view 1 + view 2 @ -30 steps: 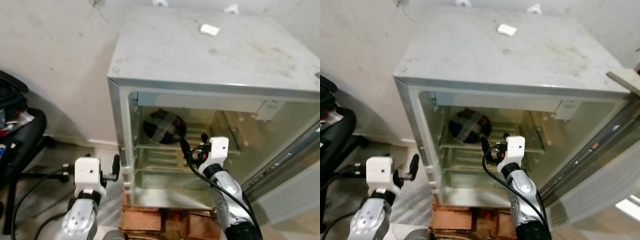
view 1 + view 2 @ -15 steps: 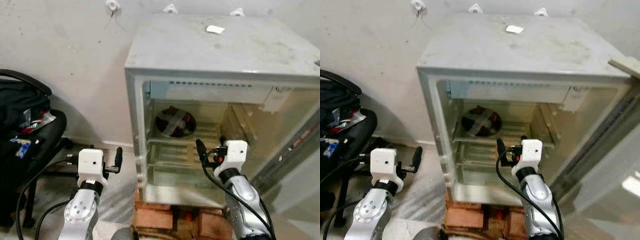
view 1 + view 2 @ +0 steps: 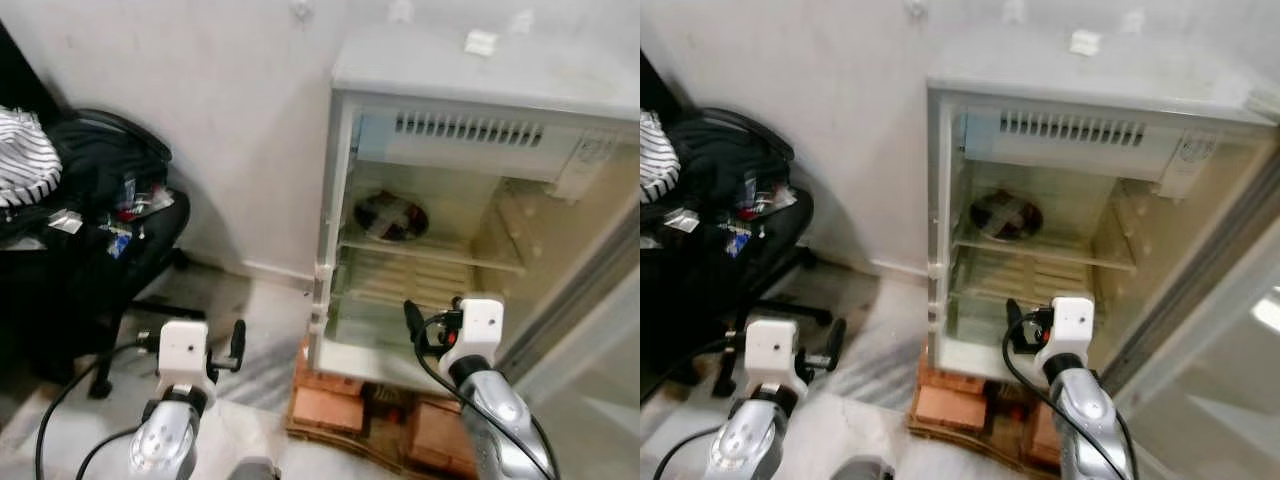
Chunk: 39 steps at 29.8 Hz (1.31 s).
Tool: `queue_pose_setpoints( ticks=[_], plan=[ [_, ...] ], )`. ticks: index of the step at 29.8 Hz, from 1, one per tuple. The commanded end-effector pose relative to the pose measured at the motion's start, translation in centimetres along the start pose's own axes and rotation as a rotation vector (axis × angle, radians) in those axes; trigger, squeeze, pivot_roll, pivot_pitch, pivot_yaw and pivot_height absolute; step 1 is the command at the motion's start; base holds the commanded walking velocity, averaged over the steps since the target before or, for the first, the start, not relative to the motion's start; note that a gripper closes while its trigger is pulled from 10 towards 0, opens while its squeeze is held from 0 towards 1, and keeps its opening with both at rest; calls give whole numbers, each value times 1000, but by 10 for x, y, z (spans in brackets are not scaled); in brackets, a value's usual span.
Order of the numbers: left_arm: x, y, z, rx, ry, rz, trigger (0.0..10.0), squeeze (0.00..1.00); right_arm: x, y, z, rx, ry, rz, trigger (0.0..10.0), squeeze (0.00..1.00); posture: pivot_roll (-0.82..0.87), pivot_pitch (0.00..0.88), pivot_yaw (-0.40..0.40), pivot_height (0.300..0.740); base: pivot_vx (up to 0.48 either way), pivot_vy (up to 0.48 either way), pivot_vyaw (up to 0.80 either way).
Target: Restocking fridge
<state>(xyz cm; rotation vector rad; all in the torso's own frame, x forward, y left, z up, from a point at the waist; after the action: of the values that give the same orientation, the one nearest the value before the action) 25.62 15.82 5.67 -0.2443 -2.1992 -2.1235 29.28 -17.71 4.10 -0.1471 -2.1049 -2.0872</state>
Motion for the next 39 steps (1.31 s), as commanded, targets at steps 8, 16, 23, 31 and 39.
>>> queue_pose_setpoints(
  ticks=[8, 16, 23, 31, 39],
  plan=[
    [-1, -5, -1, 43, 9, 17, 10000, 0, -1, -9, -14, 86, -60, 65, 10000, 0, 94, 0, -30, 740, 0, 0, 0],
    [-3, -7, 4, 23, 4, 24, 10000, 0, -1, -5, -10, 100, -69, 39, 10000, 0, 88, 0, -27, 740, -36, 0, 0],
    [-8, -12, 2, 41, -2, 34, 10000, 0, -2, -8, -9, 32, -48, 29, 10000, 0, 81, 0, -39, 740, -75, 0, 0],
    [-20, 11, 10, 18, 13, -37, 10000, 0, -11, 5, -6, 26, -40, -6, 10000, 0, 92, 0, -29, 740, 0, 0, -255],
    [-20, 10, 13, -9, 3, -37, 10000, 0, -16, 11, -5, 27, -24, -30, 10000, 0, 85, 0, -18, 740, 0, -61, -732]
  ],
)
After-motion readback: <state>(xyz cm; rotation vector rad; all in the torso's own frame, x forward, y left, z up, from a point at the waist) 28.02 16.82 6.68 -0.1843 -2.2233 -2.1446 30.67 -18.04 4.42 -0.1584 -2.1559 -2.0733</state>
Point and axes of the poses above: a point about 5 cm out from each wrist's last joint towards the gripper, its own x axis pointing back from the gripper into the wrist, its own y axis along the axis of the wrist's last joint, z = x × y, the point moved 4 cm from there along -x, pointing out of the wrist towards the gripper, and after that the axes turned 5 degrees about x, right-handed, at the moved point
